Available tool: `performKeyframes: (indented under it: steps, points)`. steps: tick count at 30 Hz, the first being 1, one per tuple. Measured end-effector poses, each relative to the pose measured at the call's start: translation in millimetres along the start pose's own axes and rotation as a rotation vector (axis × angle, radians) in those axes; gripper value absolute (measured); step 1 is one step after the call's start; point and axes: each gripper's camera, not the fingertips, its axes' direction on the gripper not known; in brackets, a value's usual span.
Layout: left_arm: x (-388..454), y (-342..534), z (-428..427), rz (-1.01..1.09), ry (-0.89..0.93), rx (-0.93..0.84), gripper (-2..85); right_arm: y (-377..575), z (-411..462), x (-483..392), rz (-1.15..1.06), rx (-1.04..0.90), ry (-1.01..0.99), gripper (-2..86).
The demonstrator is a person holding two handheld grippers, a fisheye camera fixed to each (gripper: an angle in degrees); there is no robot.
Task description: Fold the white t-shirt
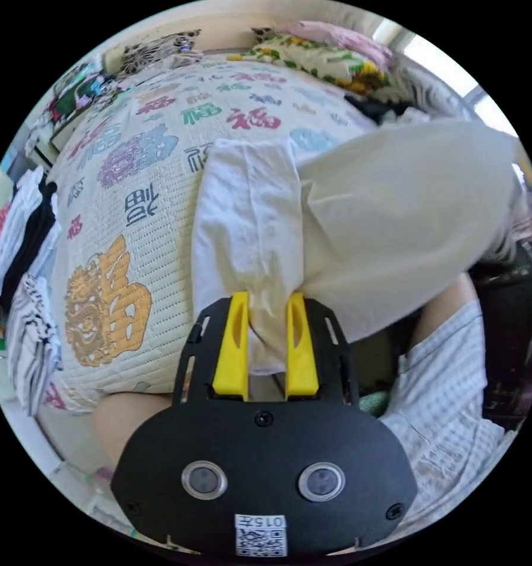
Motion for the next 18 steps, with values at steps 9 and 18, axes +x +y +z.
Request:
performKeyframes:
  steps: [9, 18]
  points:
    - [-115.3, 39.7, -124.9, -0.248, 0.431, 0.447, 0.0, -95.7, -44.3, -96.4, -0.052, 0.009, 0.163, -0.6]
    - [-135.9, 65.3, -194.2, -0.244, 0.488, 0.783, -0.6, -94.1, -98.7, -118.2, -0.205, 0.101, 0.19, -0.4]
